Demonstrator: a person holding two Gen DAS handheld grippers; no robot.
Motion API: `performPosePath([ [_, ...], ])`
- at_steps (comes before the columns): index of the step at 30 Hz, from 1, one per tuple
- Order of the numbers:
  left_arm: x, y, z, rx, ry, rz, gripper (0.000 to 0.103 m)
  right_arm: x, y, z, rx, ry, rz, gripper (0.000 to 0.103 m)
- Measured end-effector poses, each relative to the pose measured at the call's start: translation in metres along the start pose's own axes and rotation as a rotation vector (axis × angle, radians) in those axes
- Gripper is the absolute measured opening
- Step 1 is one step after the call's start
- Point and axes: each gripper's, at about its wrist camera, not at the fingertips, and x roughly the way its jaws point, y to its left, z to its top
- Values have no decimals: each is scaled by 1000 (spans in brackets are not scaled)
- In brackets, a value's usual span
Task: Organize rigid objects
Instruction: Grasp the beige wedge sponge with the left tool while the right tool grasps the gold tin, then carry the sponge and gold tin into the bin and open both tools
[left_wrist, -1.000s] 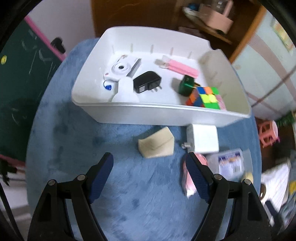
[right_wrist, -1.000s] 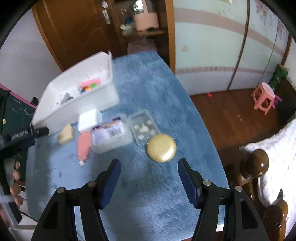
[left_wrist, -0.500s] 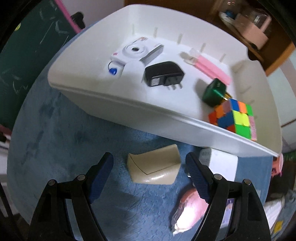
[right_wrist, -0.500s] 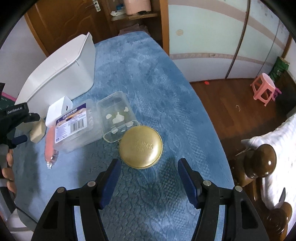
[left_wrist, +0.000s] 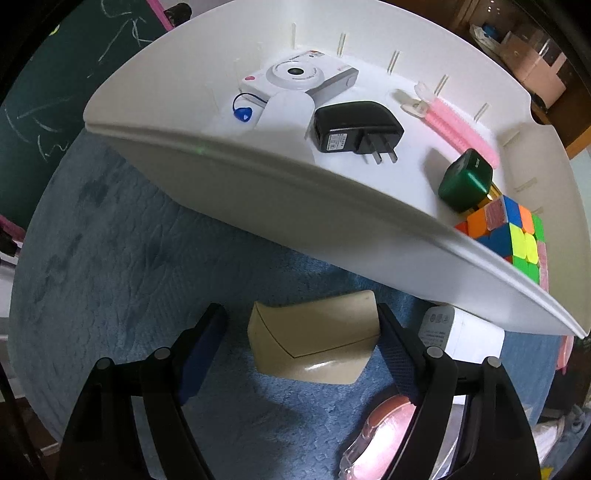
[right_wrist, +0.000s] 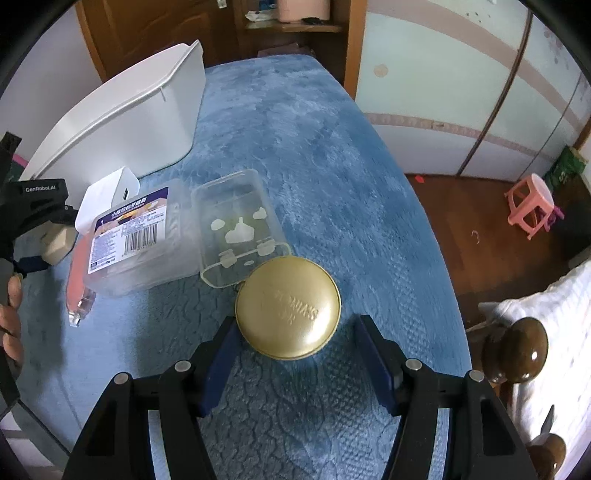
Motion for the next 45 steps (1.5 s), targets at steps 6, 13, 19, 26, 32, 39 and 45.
performPosePath([
  [6,-3,10,-4,36,-2,-11,67,1,4,1,-34,-28,-12,58],
  [13,-10,31,3,67,14,-34,67,0,7,3,-55,-23,-17,55],
  [19,-34,51,2,139,-15,-40,67,4,7,10,-23,3,-20,57],
  [26,-94,59,16,227,-125,-59,67,-7,11,8,-12,-12,-12,55],
  [32,-145,56,30,343,-182,-93,67,-56,25,16,-24,-75,35,55],
  [39,-215,38,53,407,-311,-144,67,-140,59,66,-91,-230,120,55],
  [45,-253,23,95,459,-391,-151,67,-202,84,134,-158,-336,204,55],
])
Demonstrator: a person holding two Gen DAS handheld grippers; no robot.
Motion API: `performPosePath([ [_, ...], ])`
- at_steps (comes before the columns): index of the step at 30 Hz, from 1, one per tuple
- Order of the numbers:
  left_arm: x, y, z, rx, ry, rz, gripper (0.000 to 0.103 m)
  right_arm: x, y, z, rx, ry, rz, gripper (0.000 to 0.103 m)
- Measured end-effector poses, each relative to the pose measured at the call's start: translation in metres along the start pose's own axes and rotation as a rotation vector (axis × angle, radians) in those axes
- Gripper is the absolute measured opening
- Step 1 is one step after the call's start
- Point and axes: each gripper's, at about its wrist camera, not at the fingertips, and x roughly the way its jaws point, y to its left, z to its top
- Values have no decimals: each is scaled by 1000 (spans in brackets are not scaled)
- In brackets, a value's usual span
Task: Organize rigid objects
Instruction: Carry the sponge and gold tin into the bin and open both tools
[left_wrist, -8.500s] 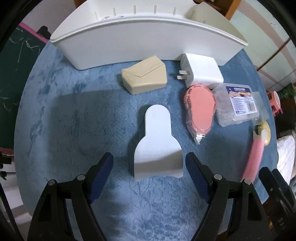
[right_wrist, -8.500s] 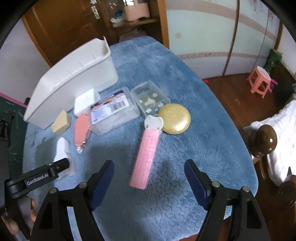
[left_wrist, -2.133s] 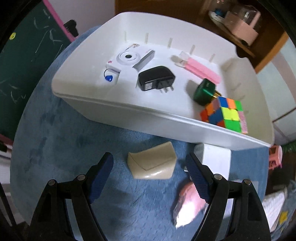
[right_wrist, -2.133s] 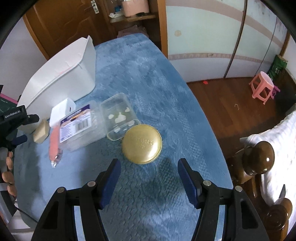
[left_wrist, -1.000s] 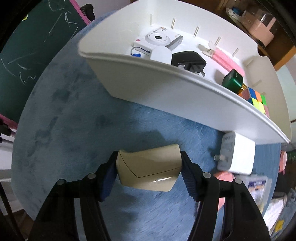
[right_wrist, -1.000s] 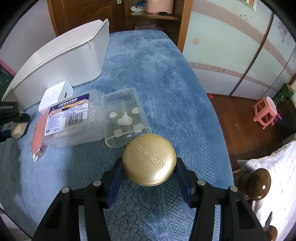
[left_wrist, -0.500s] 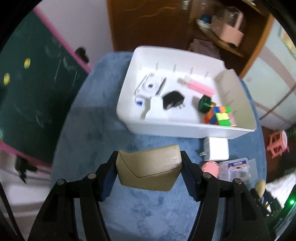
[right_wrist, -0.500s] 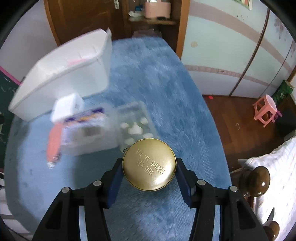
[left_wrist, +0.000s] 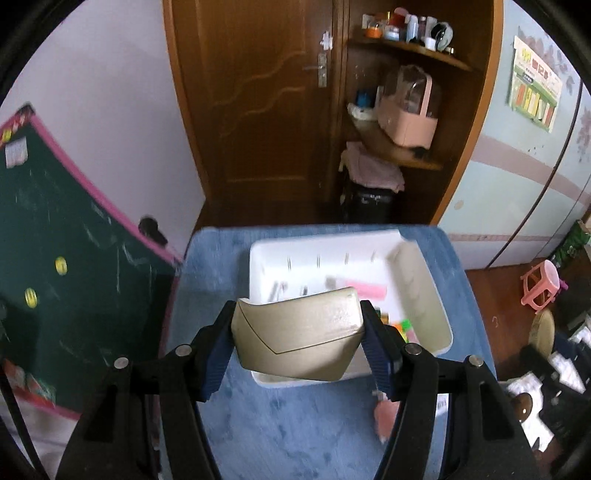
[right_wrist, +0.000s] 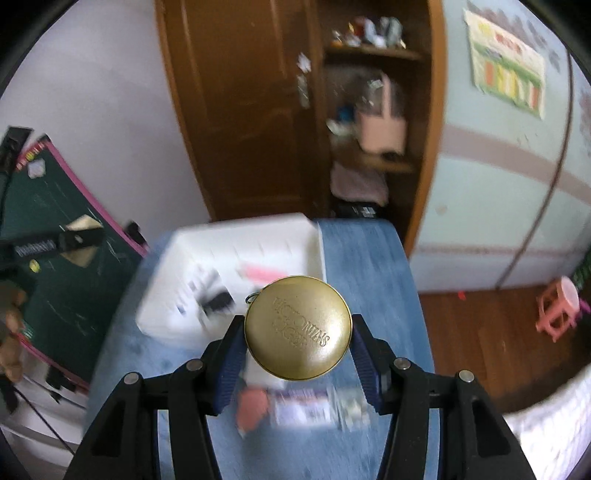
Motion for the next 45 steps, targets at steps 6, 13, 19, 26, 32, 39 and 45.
performPosePath([
  [6,35,3,34,-13,57,-19,67,11,8,81,-30,-34,51,55],
  [13,124,5,44,-87,196,-55,67,99,17,116,-50,74,57,55],
  [19,208,1,35,-119,273,-32,67,189,31,90,-77,235,29,55],
  [26,273,0,17,-196,385,-60,67,255,36,44,-103,387,21,55],
  [32,290,-8,9,-220,453,-89,68,270,43,30,-128,443,70,56],
  [39,273,-20,11,-144,425,-75,76,252,38,33,-119,391,108,67],
  [45,242,-23,20,-119,362,-68,76,229,36,38,-119,352,116,67],
])
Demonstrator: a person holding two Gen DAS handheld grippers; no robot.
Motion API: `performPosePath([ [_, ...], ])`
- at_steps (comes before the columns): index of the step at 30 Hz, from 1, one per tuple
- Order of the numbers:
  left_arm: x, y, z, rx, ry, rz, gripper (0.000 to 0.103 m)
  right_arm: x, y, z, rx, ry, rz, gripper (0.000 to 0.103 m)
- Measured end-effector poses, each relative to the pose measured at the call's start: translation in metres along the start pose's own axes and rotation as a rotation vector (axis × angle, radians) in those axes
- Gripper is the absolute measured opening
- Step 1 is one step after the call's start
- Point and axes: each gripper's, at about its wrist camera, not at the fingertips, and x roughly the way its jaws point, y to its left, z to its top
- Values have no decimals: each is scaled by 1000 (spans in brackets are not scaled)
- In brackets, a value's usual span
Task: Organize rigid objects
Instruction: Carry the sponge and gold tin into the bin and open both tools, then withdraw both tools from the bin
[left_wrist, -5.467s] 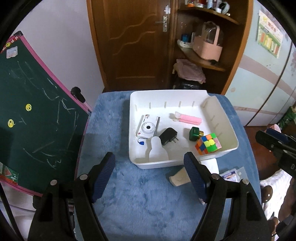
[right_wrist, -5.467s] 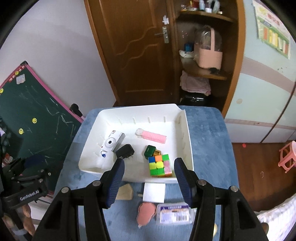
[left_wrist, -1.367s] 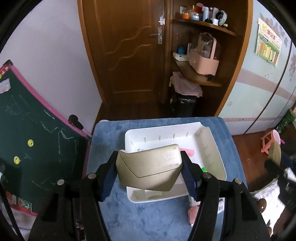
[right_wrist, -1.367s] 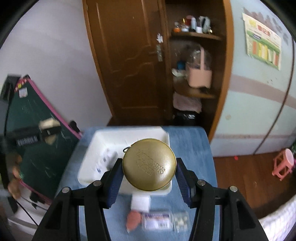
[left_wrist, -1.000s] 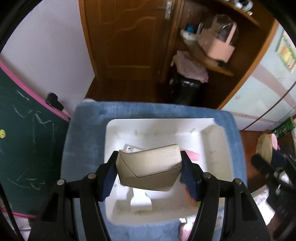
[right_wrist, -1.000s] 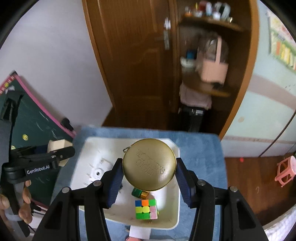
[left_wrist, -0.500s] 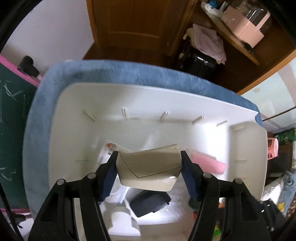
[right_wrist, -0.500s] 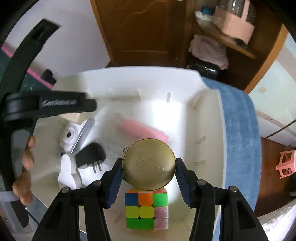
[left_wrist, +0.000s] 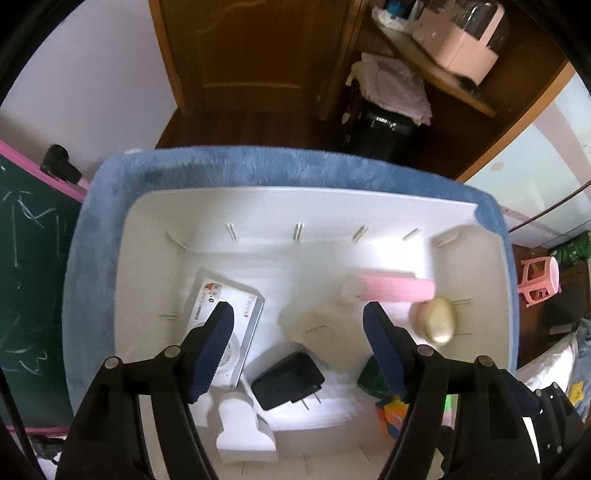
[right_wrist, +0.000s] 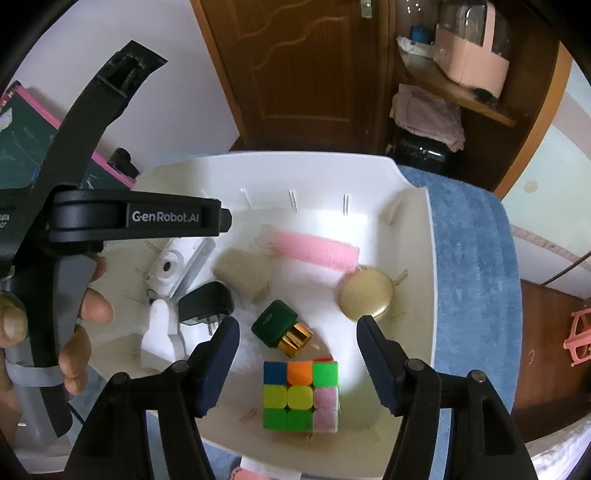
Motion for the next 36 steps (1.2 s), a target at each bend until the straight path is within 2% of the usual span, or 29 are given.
performPosePath([
  [11,-95,-8,-30,124,-169,-10,76,-73,-2,-18,22,-114,-30,67],
  [21,-184,-11,-78,215,-289,-120,76,-150,-6,-59,71,-215,-75,67],
  [24,-197,-17,-94,258,-309,-138,76,-170,-8,-74,100,-242,-78,75],
  [28,-204,-26,-117,320,-314,-152,76,-190,-11,-96,128,-274,-95,77],
  [32,-192,-35,-142,366,-257,-185,76,-203,-17,-119,164,-285,-120,77],
  [36,-165,-46,-167,406,-189,-181,76,-206,-29,-140,205,-279,-164,77],
])
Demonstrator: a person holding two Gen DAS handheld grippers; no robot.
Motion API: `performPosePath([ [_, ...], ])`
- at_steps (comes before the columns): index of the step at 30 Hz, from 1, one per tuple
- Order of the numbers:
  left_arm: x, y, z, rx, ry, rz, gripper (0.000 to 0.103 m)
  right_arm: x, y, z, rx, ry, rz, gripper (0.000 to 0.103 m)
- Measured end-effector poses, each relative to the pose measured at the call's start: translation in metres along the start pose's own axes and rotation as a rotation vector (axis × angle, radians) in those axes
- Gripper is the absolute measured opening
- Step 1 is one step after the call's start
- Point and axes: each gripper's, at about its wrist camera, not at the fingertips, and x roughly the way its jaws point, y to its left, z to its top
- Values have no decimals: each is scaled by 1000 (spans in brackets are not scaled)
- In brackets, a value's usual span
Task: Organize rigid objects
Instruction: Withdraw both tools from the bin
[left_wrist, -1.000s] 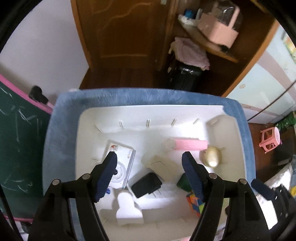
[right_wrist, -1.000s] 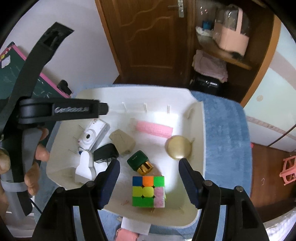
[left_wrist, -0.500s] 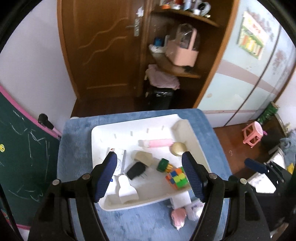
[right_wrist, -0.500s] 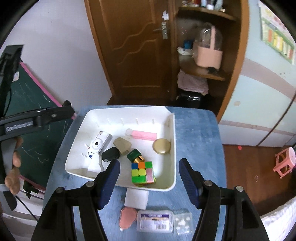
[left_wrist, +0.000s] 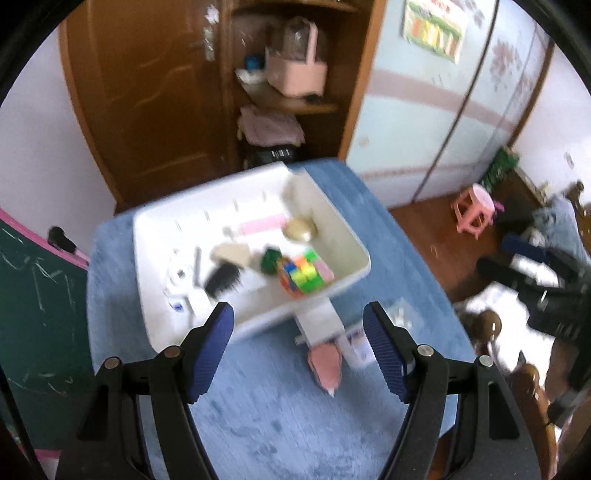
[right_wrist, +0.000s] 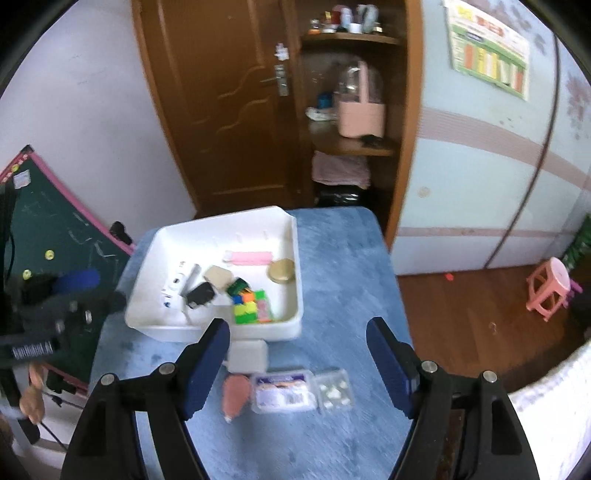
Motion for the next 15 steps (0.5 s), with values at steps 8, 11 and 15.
performPosePath([
  [8,61,-18,-49,2,176,-22,76,19,-35,-39,82,72,-62,77],
  [11,84,-21,-65,-12,224,-20,76,34,-43,-55,69,107,-86,77],
  [15,110,-21,-78,-56,257,-17,76,60,-50,-77,54,172,-114,77],
])
